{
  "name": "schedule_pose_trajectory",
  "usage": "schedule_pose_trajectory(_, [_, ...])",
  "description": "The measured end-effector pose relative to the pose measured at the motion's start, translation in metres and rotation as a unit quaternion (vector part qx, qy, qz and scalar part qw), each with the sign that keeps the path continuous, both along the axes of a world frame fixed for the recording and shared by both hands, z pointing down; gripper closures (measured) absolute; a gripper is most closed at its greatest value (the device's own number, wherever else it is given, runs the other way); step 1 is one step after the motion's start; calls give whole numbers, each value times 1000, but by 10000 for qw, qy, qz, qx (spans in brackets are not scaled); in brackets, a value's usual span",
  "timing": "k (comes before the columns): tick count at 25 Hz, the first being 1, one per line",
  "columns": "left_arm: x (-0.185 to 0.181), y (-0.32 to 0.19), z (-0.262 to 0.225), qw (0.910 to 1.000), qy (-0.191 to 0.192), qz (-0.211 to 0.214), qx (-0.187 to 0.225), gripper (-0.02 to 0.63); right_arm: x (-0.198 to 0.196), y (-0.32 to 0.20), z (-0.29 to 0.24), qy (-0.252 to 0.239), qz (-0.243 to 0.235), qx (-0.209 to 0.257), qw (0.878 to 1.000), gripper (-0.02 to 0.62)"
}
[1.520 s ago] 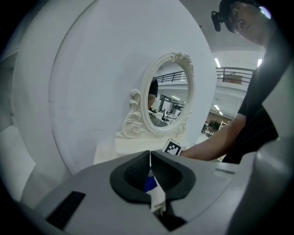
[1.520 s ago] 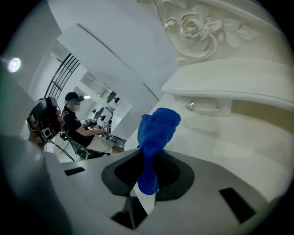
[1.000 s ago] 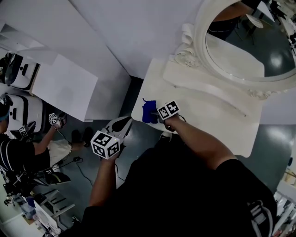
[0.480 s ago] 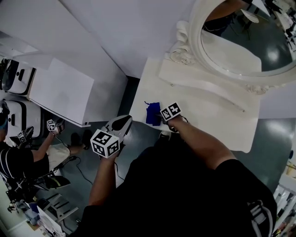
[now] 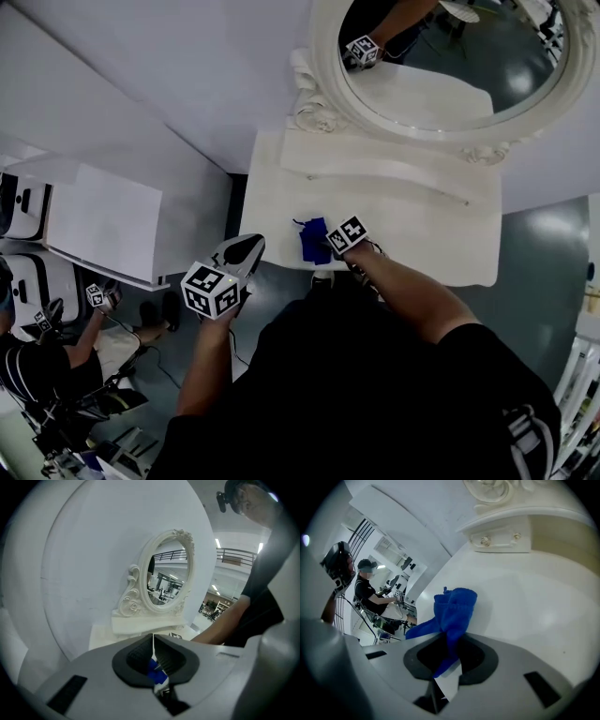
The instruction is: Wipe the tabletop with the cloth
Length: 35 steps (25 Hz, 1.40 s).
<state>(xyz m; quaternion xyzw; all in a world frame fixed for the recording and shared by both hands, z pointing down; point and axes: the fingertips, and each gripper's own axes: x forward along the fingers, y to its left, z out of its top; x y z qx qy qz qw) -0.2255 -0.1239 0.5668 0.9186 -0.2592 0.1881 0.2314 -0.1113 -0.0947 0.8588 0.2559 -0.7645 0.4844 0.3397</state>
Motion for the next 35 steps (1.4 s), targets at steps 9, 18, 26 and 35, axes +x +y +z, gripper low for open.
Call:
schedule_pose_trajectory(9, [76,-3,-5,9981,79,605,91,586,116,35,2,292,666,-56,9973,537])
schedule_pose_trajectory(18, [161,4,-8,9922,190,1227,79,586,250,90,0,617,1527,-210,9861,535])
schedule_pose_trajectory(26, [225,13,-10,9858,231,1660,92,586,362,146,-2,984,2282,-266,9683,532])
schedule_pose_trajectory(35, [284,23,-10,9794,230,2007,75,586,467,206,-4,1213,3230,-361,9379,529])
